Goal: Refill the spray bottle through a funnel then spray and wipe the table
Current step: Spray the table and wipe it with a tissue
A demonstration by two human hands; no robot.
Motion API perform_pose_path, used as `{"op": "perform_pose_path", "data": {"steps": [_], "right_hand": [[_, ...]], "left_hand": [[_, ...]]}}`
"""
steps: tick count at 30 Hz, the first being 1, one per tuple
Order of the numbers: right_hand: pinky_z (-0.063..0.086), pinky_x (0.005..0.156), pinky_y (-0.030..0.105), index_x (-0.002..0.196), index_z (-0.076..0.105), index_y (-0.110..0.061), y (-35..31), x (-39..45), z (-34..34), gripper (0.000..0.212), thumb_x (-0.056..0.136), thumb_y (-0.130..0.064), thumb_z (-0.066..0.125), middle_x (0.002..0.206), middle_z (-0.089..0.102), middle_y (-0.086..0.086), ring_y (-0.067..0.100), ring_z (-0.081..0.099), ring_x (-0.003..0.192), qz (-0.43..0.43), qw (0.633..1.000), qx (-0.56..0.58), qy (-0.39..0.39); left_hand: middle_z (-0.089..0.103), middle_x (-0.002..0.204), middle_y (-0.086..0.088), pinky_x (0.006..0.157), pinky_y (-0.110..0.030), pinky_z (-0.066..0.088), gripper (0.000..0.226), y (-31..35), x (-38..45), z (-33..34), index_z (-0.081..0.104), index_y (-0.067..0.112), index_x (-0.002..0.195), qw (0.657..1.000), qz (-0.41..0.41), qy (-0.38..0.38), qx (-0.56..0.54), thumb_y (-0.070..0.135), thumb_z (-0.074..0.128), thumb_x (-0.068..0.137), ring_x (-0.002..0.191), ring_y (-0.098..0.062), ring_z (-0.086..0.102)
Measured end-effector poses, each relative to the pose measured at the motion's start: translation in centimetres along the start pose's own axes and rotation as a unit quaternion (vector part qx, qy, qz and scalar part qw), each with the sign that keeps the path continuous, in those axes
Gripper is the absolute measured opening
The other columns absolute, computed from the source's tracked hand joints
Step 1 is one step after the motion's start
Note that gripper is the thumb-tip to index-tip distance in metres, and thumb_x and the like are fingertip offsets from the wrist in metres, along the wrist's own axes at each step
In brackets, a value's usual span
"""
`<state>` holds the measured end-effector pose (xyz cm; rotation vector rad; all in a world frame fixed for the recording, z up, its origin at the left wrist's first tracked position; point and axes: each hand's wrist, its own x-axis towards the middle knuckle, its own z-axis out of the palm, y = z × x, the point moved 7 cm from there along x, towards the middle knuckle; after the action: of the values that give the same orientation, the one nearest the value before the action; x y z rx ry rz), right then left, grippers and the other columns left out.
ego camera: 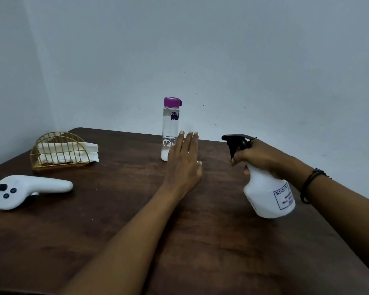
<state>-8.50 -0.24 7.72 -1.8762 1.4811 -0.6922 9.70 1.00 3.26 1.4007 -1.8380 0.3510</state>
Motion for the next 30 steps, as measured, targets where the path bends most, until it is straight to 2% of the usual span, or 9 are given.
{"op": "perform_pose_path", "data": {"steps": [6,10,12,15,18,22,24,27,30], "right_hand": [[0.058,0.069,0.048,0.099,0.072,-0.024,1.3,0.9,-1.6,0.032,0.067,-0.024,0.067,0.098,0.074,0.014,0.028,0.068,0.067,-0.023,0.983,0.114,0.144],[0.050,0.050,0.019,0.091,0.072,-0.013,2.0,1.1,-1.9,0.011,0.083,-0.010,0.065,0.093,0.071,0.006,0.021,0.062,0.066,-0.049,0.957,0.185,0.218],[0.050,0.050,0.019,0.092,0.072,-0.010,2.6,1.1,-2.0,0.010,0.084,-0.013,0.066,0.086,0.070,0.008,0.022,0.063,0.065,-0.044,0.944,0.201,0.259],[0.052,0.060,0.031,0.084,0.068,-0.006,3.4,1.1,-2.3,0.021,0.083,-0.026,0.069,0.074,0.070,0.014,0.025,0.065,0.062,-0.029,0.931,0.187,0.312],[0.046,0.056,0.027,0.082,0.066,-0.002,3.1,1.1,-2.2,0.033,0.087,-0.035,0.070,0.068,0.067,0.012,0.017,0.061,0.056,-0.048,0.930,0.156,0.330],[0.039,0.058,0.016,0.104,0.062,-0.011,2.9,0.6,-2.1,0.038,0.086,-0.042,0.072,0.086,0.065,0.000,0.000,0.057,0.067,-0.073,0.926,0.119,0.350],[0.041,0.067,0.015,0.121,0.053,-0.017,3.4,0.0,-2.0,0.054,0.081,-0.044,0.076,0.099,0.061,-0.005,0.000,0.058,0.080,-0.088,0.918,0.118,0.368],[0.043,0.085,0.030,0.131,0.043,-0.014,4.0,-2.4,-2.2,0.074,0.076,-0.050,0.076,0.123,0.048,0.004,0.012,0.051,0.104,-0.150,0.864,0.094,0.472],[0.044,0.081,0.040,0.118,0.047,-0.003,2.6,-5.6,-1.6,0.057,0.081,-0.040,0.069,0.111,0.046,0.015,0.031,0.050,0.097,-0.257,0.801,0.053,0.538]], "left_hand": [[0.040,0.153,-0.016,0.116,-0.048,0.030,0.074,0.0,0.0,0.3,0.034,0.001,0.148,1.000,0.004,-0.001,-0.005,0.019,0.064,0.083,0.148,-0.035,0.024],[0.045,0.149,-0.016,0.111,-0.045,0.033,0.072,-0.1,0.1,0.4,0.039,0.000,0.146,1.000,0.007,0.008,-0.005,0.020,0.064,0.081,0.146,-0.035,0.028],[0.048,0.146,-0.016,0.109,-0.045,0.037,0.070,-0.1,0.1,0.4,0.042,0.000,0.143,1.000,0.009,0.014,-0.004,0.021,0.066,0.081,0.145,-0.036,0.031],[0.050,0.144,-0.015,0.107,-0.045,0.039,0.067,0.1,0.2,0.4,0.045,0.002,0.141,1.000,0.007,0.013,-0.010,0.022,0.067,0.081,0.143,-0.034,0.034],[0.053,0.141,-0.016,0.105,-0.047,0.041,0.062,0.1,0.1,0.5,0.050,0.002,0.137,1.000,0.004,0.009,-0.022,0.021,0.069,0.081,0.141,-0.036,0.038],[0.065,0.125,-0.016,0.099,-0.045,0.046,0.047,-0.1,-0.2,0.5,0.061,0.005,0.126,1.000,-0.008,0.000,-0.028,0.023,0.068,0.083,0.128,-0.034,0.052],[0.070,0.110,-0.013,0.090,-0.042,0.052,0.036,-0.1,-0.3,0.2,0.066,0.008,0.117,0.999,-0.012,-0.004,-0.034,0.025,0.065,0.085,0.111,-0.030,0.060],[0.071,0.101,-0.007,0.080,-0.035,0.052,0.028,-0.1,-0.3,-0.2,0.069,0.012,0.110,0.998,-0.020,-0.004,-0.054,0.028,0.060,0.090,0.098,-0.023,0.061],[0.072,0.097,-0.008,0.074,-0.028,0.052,0.024,0.1,-0.2,-1.1,0.071,0.011,0.104,0.997,-0.025,0.014,-0.069,0.027,0.059,0.092,0.092,-0.019,0.062]]}}
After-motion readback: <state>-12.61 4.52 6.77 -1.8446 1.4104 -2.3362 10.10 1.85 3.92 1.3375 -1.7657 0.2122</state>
